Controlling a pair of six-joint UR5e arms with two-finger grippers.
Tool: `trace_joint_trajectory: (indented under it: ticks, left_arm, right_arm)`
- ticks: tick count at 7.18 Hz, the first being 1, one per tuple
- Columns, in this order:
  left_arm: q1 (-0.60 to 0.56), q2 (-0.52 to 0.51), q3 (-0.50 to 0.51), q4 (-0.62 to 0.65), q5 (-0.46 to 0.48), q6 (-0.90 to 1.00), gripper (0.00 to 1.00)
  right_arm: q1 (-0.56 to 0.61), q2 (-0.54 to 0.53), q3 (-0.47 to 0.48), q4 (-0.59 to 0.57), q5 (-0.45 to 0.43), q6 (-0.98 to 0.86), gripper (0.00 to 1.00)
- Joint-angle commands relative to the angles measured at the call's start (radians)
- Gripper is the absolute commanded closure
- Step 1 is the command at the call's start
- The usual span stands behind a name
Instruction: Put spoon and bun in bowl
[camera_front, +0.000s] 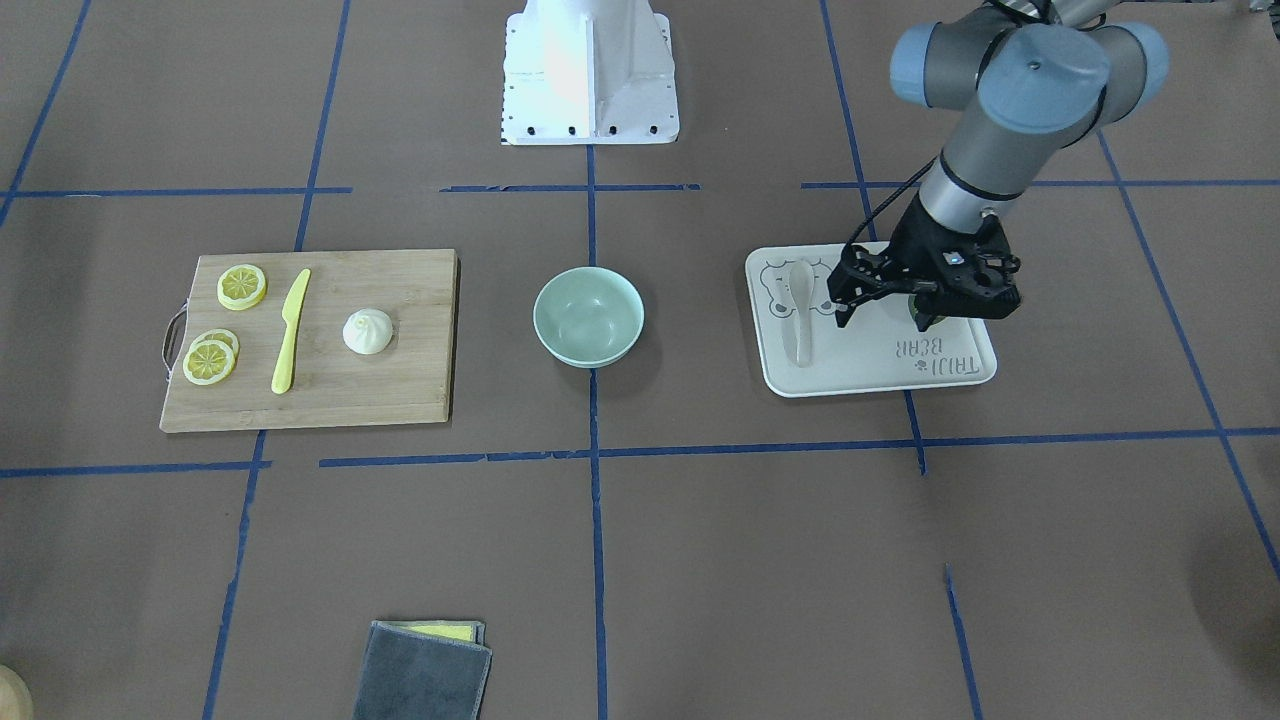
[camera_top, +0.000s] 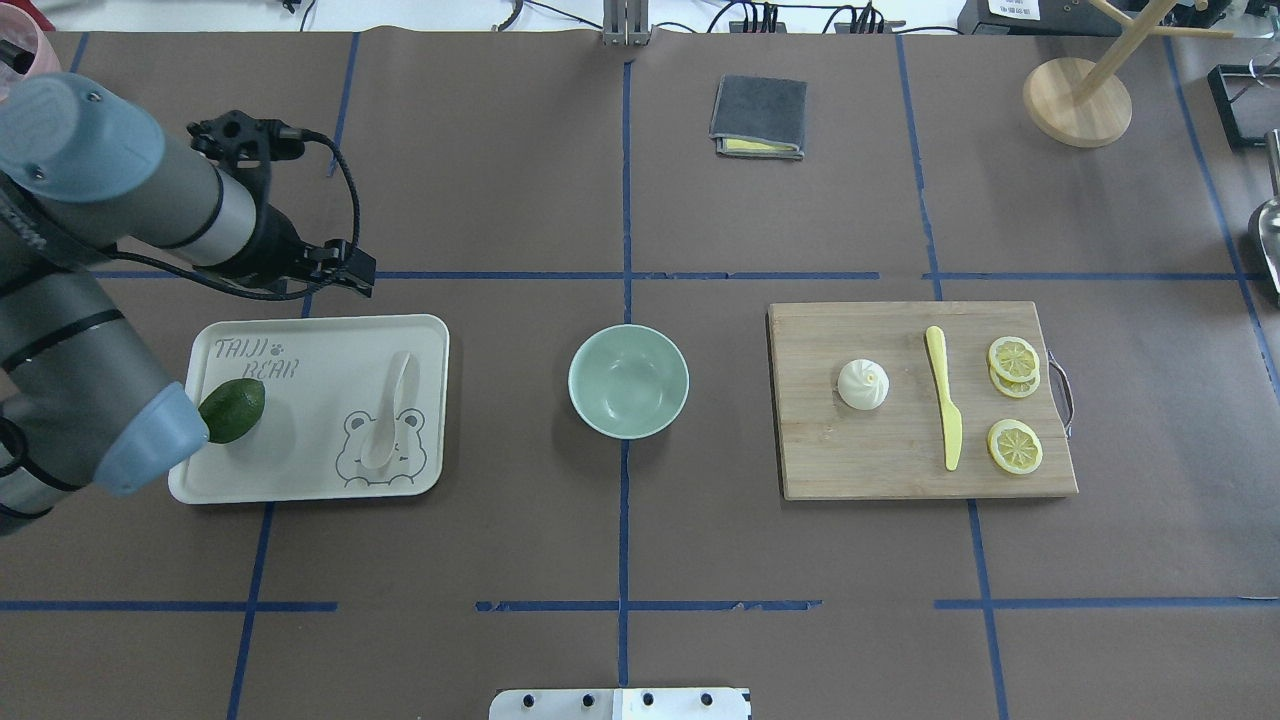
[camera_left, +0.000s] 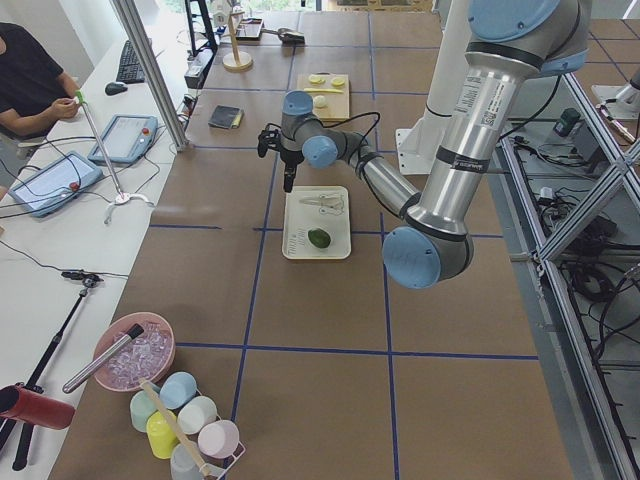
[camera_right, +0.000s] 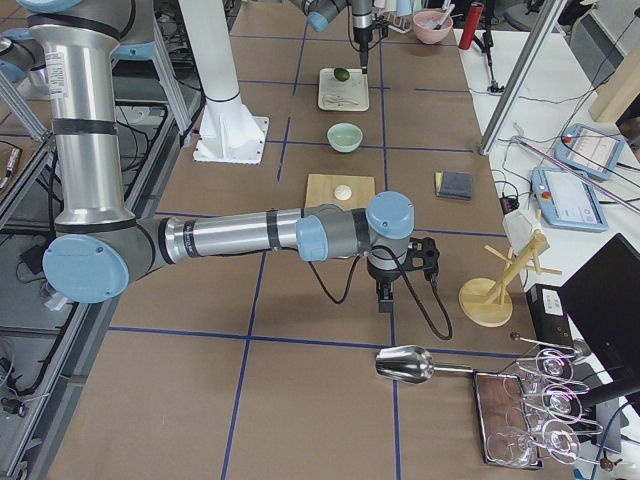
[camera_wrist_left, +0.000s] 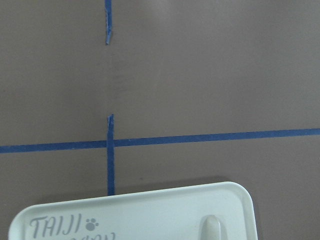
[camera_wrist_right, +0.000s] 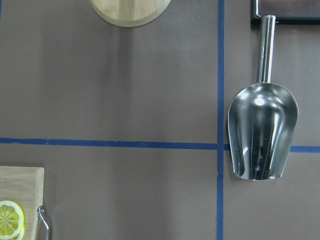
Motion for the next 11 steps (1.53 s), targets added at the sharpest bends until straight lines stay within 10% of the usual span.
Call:
trace_joint_trajectory:
  ticks: [1, 11]
  left_arm:
    - [0.091, -0.013, 0.105, -0.119, 0.074, -0.087, 0.03]
    - [0.177, 0.012, 0.125, -0.144, 0.137, -0.136, 0.2]
  right_arm:
    - [-0.02, 0.017, 0.016, -0.001, 0.001, 0.039, 0.0]
    - [-0.229, 0.159, 0.174, -0.004, -0.012, 0.473, 0.0]
